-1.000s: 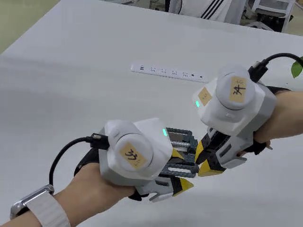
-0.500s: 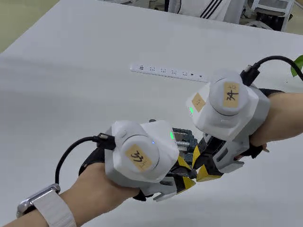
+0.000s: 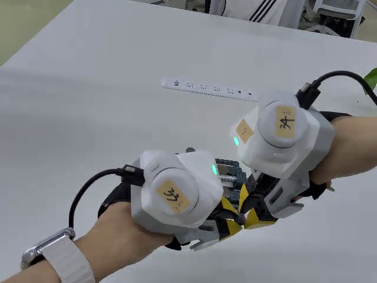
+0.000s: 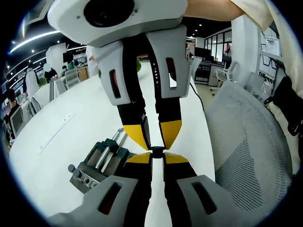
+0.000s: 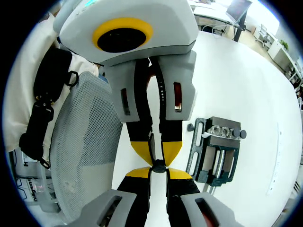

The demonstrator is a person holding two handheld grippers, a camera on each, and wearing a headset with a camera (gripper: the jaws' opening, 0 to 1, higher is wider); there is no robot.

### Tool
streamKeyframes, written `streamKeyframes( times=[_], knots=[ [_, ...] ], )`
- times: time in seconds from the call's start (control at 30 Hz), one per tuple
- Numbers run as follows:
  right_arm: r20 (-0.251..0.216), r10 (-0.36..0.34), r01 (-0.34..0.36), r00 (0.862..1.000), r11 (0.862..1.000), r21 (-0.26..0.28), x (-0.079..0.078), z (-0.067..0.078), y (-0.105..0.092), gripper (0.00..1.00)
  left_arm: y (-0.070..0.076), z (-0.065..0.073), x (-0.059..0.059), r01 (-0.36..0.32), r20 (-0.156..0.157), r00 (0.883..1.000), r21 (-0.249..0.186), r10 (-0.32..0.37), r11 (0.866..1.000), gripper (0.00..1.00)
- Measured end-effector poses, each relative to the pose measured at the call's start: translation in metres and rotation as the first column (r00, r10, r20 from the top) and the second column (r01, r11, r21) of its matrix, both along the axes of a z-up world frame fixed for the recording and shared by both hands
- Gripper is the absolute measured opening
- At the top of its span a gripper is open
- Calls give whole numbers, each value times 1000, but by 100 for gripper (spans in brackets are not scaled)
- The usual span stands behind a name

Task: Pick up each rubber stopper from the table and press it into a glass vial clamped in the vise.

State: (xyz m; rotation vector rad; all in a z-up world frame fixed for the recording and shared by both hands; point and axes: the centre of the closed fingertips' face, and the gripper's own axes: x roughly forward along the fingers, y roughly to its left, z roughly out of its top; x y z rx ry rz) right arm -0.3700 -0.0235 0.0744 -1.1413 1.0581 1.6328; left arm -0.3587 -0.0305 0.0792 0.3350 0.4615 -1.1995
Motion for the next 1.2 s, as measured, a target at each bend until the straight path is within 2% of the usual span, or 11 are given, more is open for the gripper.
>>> streamKeyframes(
  times=[0.4,0.87,1.0,1.1,1.2],
  knots=[
    [-6,-1,1,1000,1000,6,-2,-1,3,6,1,1,-3,0,-6,1000,-4,0,1000,4],
    [-16,14,-13,1000,999,30,-4,4,3,7,2,5,-6,-1,16,1000,-23,2,1000,3],
    [9,-19,19,1000,997,74,7,10,6,15,4,5,-4,-17,21,1000,-31,18,999,3],
    [-8,-51,52,999,992,113,10,16,8,16,7,7,-2,-39,22,999,-47,41,998,3],
    [-4,-50,50,999,987,152,12,22,9,16,9,10,2,-68,17,997,-75,70,995,3]
  ],
)
